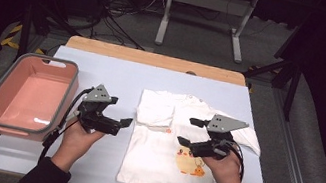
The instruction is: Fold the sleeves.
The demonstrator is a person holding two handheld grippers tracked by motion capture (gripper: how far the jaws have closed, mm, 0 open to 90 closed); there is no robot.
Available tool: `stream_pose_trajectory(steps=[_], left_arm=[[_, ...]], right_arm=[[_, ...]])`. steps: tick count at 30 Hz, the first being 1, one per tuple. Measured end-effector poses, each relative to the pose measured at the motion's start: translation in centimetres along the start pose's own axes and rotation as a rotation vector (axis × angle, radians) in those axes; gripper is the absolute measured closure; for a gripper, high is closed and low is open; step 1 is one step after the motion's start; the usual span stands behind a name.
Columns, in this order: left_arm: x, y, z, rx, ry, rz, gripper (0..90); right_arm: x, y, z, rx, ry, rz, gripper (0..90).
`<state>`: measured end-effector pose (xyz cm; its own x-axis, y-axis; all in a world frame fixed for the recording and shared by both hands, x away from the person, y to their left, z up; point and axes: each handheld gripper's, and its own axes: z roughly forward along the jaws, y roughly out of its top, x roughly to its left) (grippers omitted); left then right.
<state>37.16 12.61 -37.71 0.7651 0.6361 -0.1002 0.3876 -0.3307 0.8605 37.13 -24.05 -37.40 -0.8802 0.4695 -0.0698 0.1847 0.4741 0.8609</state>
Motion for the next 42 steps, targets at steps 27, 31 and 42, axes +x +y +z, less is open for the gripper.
stream_pose_trajectory(steps=[27,31,42], left_arm=[[1.4,-2.2,-2.4,-0.050,0.055,-0.042,8.4],[1.5,-2.1,-2.4,-0.056,0.056,-0.039,8.1],[1.7,-2.2,-2.0,-0.041,0.076,-0.038,8.2]], right_arm=[[-1.8,1.4,8.9,0.085,0.063,0.020,36.6],[-2.3,1.0,9.9,0.098,0.075,0.044,39.6],[-2.1,0.8,12.6,0.132,0.077,0.010,42.7]])
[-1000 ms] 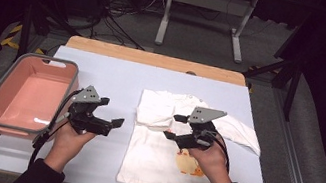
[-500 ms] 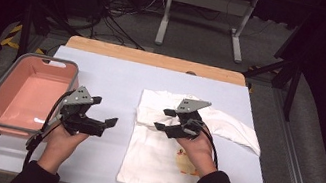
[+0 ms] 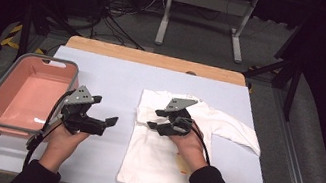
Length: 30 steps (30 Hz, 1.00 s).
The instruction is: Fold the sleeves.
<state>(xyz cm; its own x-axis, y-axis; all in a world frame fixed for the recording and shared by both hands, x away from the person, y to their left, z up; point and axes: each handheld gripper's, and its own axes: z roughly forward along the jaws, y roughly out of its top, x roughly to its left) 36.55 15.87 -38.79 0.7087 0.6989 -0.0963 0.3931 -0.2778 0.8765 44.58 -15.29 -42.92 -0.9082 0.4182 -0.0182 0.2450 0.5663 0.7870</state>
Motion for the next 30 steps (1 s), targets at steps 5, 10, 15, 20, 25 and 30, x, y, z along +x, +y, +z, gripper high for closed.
stream_pose_trajectory(steps=[5,10,15,20,25,30], left_arm=[[0.2,-0.1,0.1,-0.002,0.000,-0.009,7.8],[0.5,-0.2,0.0,0.001,0.003,-0.016,7.7],[0.4,-0.3,0.0,-0.001,0.007,-0.013,7.7],[0.4,-0.3,0.0,-0.003,0.008,-0.012,7.8],[0.3,-0.3,0.2,0.009,0.010,-0.006,8.0],[0.3,-0.3,0.2,0.010,0.009,-0.004,8.0]], right_arm=[[0.0,0.0,1.0,0.013,0.006,-0.004,44.1],[0.0,0.2,2.0,0.035,0.009,-0.031,45.2],[0.2,0.5,3.0,0.051,0.011,-0.068,42.4],[0.3,0.7,3.7,0.070,0.009,-0.080,45.4],[0.1,0.7,3.8,0.085,0.008,-0.091,61.9],[0.0,0.9,3.2,0.061,0.020,-0.090,78.2]])
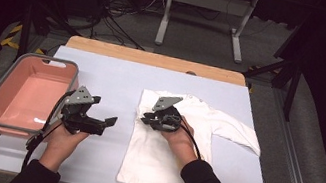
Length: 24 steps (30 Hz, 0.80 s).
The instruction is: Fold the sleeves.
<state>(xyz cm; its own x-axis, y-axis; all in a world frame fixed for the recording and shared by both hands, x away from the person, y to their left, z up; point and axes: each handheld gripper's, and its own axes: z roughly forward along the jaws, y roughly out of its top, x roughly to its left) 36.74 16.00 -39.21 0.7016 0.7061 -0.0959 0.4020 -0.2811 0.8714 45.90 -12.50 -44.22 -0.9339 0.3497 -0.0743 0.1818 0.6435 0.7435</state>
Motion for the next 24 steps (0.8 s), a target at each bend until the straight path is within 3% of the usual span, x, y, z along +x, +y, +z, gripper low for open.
stream_pose_trajectory(steps=[1,5,11,21,22,24], left_arm=[[0.0,0.0,0.0,-0.001,0.000,-0.002,8.1],[0.0,0.0,0.0,-0.004,-0.002,-0.003,8.1],[0.0,0.0,0.0,-0.010,-0.014,-0.013,8.0],[0.0,0.0,0.1,-0.026,-0.025,-0.020,8.1],[0.0,0.0,0.1,-0.027,-0.026,-0.020,8.0],[0.0,0.0,0.1,-0.028,-0.026,-0.019,8.0]], right_arm=[[-0.1,0.2,-0.8,-0.034,0.001,0.013,81.1],[-0.3,0.3,-2.6,-0.084,-0.013,0.027,81.4],[-1.0,-0.1,-5.3,-0.121,-0.050,0.046,81.5],[-1.8,-2.9,-9.7,-0.165,-0.142,0.095,80.8],[-1.9,-4.1,-10.9,-0.177,-0.166,0.115,81.3],[-1.9,-4.8,-11.5,-0.177,-0.180,0.127,81.7]])
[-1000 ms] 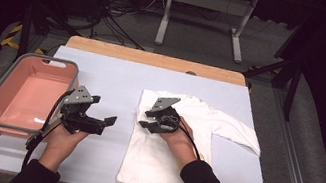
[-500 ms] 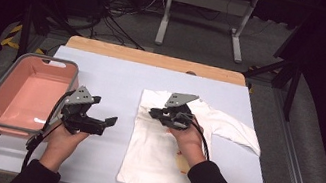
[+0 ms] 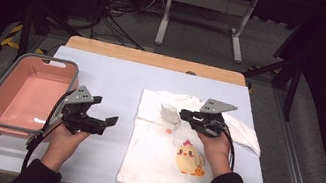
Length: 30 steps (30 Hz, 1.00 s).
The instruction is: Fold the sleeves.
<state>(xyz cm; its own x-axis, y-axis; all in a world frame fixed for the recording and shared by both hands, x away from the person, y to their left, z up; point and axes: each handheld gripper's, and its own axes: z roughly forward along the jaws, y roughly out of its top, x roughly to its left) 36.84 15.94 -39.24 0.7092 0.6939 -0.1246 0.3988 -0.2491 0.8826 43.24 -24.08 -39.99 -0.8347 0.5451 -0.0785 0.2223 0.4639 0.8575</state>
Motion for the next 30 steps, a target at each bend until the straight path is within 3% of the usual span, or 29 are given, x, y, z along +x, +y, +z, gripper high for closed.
stream_pose_trajectory(steps=[3,7,11,16,21,30], left_arm=[[-0.1,0.0,0.2,0.002,-0.006,-0.003,8.0],[-0.2,-0.1,0.4,0.008,-0.008,-0.006,8.0],[-0.2,0.0,0.6,0.008,-0.011,-0.004,8.0],[-0.1,-0.1,0.5,0.009,-0.006,-0.005,8.0],[-0.2,-0.1,0.1,0.009,0.001,-0.001,8.0],[0.0,-0.7,-0.7,0.008,0.017,-0.014,7.7]], right_arm=[[-0.6,-1.3,-1.4,0.004,-0.021,0.035,86.2],[-0.9,-2.2,-2.0,0.023,-0.018,0.057,86.9],[-0.3,-1.5,-1.5,0.016,0.014,0.031,77.7],[1.5,0.1,0.8,0.045,0.091,0.005,68.8],[3.3,1.3,3.6,0.087,0.150,-0.036,66.3],[5.3,1.6,8.4,0.189,0.214,-0.066,62.6]])
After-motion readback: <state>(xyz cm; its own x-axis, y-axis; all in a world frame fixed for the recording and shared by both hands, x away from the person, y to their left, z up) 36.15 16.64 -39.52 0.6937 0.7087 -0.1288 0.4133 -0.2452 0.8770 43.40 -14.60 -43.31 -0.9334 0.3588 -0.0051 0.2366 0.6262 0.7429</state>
